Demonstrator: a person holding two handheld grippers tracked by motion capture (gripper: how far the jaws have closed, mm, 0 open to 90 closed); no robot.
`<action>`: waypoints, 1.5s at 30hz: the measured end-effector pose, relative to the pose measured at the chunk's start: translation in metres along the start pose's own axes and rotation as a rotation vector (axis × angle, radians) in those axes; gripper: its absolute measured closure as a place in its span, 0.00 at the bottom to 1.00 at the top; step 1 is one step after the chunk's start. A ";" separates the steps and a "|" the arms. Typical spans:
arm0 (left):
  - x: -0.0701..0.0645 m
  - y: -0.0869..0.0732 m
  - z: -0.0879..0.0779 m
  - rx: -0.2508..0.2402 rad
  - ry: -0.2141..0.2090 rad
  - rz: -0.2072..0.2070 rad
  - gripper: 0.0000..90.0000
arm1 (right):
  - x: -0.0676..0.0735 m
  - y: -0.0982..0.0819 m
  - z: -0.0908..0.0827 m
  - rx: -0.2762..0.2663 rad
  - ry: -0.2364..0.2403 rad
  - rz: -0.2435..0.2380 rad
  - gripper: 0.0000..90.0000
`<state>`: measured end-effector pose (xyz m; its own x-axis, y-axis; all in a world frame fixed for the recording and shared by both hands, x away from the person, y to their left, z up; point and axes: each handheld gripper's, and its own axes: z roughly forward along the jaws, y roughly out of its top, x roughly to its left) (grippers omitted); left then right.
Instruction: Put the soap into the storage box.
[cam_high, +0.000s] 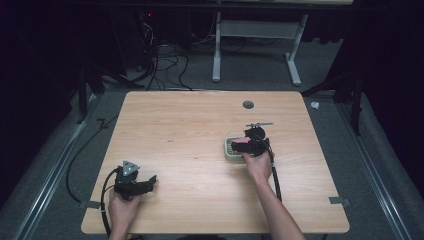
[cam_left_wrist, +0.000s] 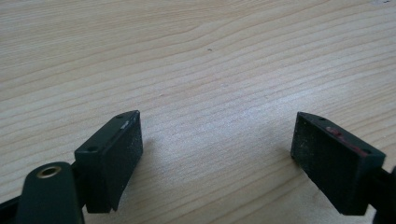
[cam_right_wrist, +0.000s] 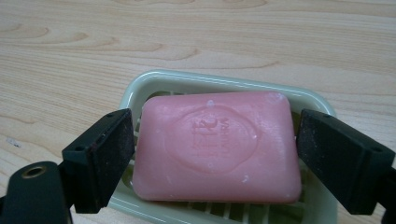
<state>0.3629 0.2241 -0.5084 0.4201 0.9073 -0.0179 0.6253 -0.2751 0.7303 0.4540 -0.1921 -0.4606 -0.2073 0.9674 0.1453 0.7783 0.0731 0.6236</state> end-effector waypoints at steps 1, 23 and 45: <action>0.000 0.000 0.000 0.000 0.000 0.000 0.19 | -0.001 0.000 0.000 -0.001 0.000 -0.001 0.14; 0.000 0.000 0.000 0.000 0.000 0.000 0.19 | -0.010 -0.003 -0.020 -0.055 -0.004 -0.051 0.16; 0.000 0.000 0.000 0.000 0.000 0.000 0.19 | -0.025 -0.006 -0.042 -0.100 0.003 -0.058 0.18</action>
<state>0.3629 0.2240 -0.5084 0.4204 0.9072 -0.0178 0.6254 -0.2755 0.7301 0.4297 -0.2271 -0.4358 -0.2523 0.9616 0.1083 0.7021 0.1049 0.7043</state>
